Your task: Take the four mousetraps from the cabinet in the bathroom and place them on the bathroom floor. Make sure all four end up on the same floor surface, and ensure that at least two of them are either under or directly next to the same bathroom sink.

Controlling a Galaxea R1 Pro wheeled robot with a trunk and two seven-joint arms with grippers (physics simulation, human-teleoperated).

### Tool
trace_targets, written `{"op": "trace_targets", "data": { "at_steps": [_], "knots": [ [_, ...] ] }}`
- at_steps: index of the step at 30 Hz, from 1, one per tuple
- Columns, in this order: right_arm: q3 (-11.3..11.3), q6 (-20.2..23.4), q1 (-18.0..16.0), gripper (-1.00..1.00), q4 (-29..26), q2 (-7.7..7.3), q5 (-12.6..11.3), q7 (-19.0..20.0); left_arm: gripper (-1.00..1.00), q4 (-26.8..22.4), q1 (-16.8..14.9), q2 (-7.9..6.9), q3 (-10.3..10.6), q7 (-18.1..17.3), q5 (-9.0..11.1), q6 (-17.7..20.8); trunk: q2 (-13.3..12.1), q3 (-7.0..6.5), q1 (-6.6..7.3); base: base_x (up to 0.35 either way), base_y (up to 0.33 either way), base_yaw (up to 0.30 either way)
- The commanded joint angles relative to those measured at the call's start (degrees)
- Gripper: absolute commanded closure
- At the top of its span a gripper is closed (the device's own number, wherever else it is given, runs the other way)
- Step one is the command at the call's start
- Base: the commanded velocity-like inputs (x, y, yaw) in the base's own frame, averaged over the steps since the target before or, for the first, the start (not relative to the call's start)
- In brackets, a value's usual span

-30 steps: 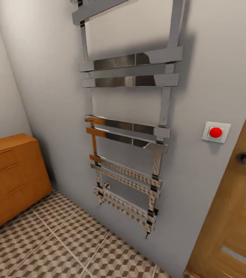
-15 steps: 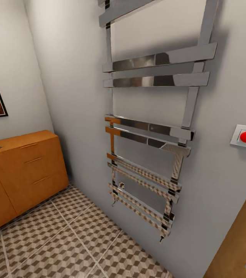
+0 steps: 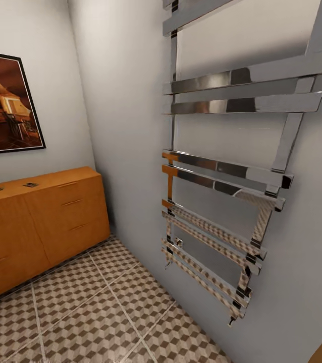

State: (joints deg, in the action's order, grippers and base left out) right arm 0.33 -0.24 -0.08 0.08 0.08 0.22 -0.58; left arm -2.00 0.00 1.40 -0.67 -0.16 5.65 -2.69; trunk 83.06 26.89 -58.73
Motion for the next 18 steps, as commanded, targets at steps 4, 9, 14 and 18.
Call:
{"op": "trace_targets", "data": {
  "at_steps": [4,9,14,18],
  "knots": [
    [0.03,-0.02,-0.01,-1.00,0.01,0.01,0.07,-0.10,-1.00,-0.02,0.00,0.01,0.02,-0.02,0.59,-0.09,0.02,0.04,0.00,0.000,0.000,0.273],
    [0.08,-0.02,-0.01,-1.00,0.01,0.04,0.12,-0.14,-1.00,-0.02,0.00,0.01,0.11,-0.02,0.57,-0.05,0.02,0.04,0.00,0.000,0.000,0.273],
    [0.10,-0.02,-0.01,-1.00,0.01,0.03,0.13,-0.16,-1.00,-0.03,0.00,0.01,0.13,-0.02,0.58,-0.06,0.02,0.04,0.00,0.000,0.000,0.273],
    [0.11,-0.02,-0.01,-1.00,0.01,0.03,0.13,-0.20,-1.00,-0.03,0.00,0.01,0.10,-0.05,0.59,-0.08,0.02,0.04,0.00,0.000,0.000,0.273]
  ]
}}
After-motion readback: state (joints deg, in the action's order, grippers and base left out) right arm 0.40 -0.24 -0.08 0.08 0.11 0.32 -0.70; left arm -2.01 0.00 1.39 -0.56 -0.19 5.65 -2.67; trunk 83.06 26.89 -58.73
